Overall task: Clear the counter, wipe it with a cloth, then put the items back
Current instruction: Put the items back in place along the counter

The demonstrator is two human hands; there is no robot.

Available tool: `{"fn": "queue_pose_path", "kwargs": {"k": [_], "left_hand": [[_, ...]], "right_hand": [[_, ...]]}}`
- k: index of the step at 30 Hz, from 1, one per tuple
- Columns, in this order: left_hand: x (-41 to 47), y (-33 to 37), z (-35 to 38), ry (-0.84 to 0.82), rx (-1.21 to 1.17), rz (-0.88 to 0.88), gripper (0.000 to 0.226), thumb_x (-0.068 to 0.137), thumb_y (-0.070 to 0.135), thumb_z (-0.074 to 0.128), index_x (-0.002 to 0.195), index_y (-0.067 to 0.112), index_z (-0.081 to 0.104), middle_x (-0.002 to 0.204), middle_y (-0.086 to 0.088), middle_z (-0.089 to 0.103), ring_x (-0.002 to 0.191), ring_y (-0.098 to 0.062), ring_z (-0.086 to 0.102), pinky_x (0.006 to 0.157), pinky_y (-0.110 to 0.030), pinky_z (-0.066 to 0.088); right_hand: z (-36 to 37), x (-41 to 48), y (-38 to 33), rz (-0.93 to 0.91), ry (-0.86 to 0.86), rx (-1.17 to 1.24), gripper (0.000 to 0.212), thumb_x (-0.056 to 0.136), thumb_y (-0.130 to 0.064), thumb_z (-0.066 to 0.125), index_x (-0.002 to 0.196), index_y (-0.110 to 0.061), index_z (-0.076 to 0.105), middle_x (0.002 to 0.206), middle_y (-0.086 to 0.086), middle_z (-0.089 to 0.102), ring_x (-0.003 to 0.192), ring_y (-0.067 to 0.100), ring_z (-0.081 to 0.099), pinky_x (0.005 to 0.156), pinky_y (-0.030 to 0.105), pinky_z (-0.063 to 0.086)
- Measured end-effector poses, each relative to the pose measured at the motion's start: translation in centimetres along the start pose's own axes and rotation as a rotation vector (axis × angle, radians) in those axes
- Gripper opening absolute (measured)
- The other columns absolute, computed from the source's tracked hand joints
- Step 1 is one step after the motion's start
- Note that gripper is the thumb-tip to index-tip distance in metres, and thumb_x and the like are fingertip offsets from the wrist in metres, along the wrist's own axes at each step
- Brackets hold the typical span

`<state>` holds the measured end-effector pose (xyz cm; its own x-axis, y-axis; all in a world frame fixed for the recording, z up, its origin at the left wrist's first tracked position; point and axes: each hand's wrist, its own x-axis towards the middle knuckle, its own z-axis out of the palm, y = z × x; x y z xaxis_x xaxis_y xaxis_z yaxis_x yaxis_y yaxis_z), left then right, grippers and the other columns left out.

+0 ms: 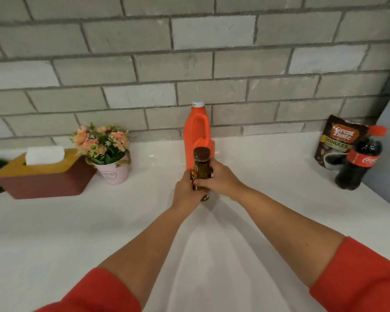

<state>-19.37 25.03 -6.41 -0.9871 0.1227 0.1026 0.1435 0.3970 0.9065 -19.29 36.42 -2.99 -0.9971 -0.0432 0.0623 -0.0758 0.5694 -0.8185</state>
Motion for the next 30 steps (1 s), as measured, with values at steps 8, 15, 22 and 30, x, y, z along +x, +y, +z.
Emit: {"fn": "queue_pose_path", "kwargs": {"k": [8, 15, 22, 30], "left_hand": [[2.7, -5.2, -6.2, 0.163, 0.026, -0.103, 0.049, 0.076, 0.001, 0.066, 0.121, 0.008, 0.05, 0.105, -0.01, 0.063, 0.098, -0.029, 0.061, 0.074, -0.028, 0.046], [6.0, -7.5, -8.8, 0.229, 0.014, -0.11, 0.051, 0.078, 0.016, 0.073, 0.121, 0.008, 0.048, 0.115, -0.012, 0.061, 0.106, -0.029, 0.058, 0.089, -0.035, 0.048], [8.3, -8.7, -9.9, 0.242, -0.001, -0.088, 0.055, 0.079, 0.012, 0.073, 0.126, 0.007, 0.045, 0.12, -0.012, 0.059, 0.111, -0.028, 0.056, 0.089, -0.03, 0.044], [10.1, -8.9, -10.0, 0.228, 0.009, -0.099, 0.054, 0.08, 0.011, 0.071, 0.127, 0.007, 0.044, 0.123, -0.012, 0.058, 0.114, -0.029, 0.055, 0.087, -0.03, 0.042]], "right_hand": [[6.2, 3.9, -2.6, 0.048, -0.153, -0.077, 0.078, 0.084, -0.022, 0.067, 0.148, -0.019, 0.023, 0.138, 0.011, 0.045, 0.123, 0.025, 0.05, 0.094, 0.031, 0.042], [8.4, 6.2, -2.1, 0.051, 0.182, -0.036, 0.056, 0.083, -0.008, 0.064, 0.136, -0.01, 0.044, 0.129, 0.011, 0.05, 0.119, 0.025, 0.051, 0.096, 0.03, 0.042], [6.6, 7.6, 1.3, 0.218, 0.755, 0.062, 0.064, 0.068, 0.004, 0.064, 0.127, -0.005, 0.041, 0.126, 0.017, 0.04, 0.112, 0.038, 0.047, 0.091, 0.041, 0.043], [4.6, 10.2, 3.3, 0.251, 0.488, 0.19, 0.102, 0.059, -0.016, 0.086, 0.142, -0.018, 0.026, 0.137, 0.005, 0.041, 0.125, 0.028, 0.046, 0.102, 0.047, 0.042]]}}
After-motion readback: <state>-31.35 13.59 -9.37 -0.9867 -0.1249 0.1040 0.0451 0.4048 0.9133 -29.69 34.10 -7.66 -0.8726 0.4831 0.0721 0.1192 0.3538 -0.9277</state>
